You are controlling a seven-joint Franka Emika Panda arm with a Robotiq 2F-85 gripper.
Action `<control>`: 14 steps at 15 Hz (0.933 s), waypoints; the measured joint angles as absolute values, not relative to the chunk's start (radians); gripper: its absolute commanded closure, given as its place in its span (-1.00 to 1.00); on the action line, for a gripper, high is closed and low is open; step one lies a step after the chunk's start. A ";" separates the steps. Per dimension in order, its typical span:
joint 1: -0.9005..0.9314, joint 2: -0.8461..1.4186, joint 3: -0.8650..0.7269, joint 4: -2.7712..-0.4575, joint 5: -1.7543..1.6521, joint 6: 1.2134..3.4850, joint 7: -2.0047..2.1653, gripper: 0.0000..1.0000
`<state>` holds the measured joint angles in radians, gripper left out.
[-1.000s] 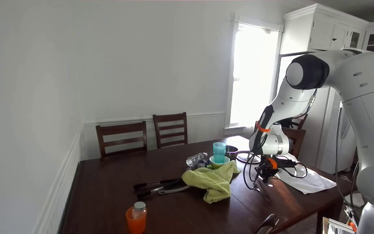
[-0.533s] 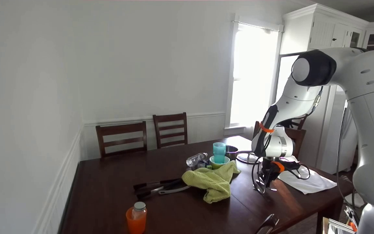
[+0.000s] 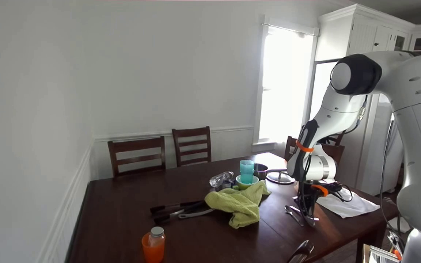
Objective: Move the cutlery to the left
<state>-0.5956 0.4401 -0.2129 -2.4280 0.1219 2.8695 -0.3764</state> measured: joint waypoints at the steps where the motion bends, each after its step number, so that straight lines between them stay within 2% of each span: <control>1: -0.596 0.440 -0.214 -2.432 0.112 2.872 -0.377 0.96; 13: -0.596 0.458 -0.219 -2.436 0.093 2.882 -0.377 0.96; 14: -0.596 0.458 -0.219 -2.436 0.093 2.883 -0.376 0.34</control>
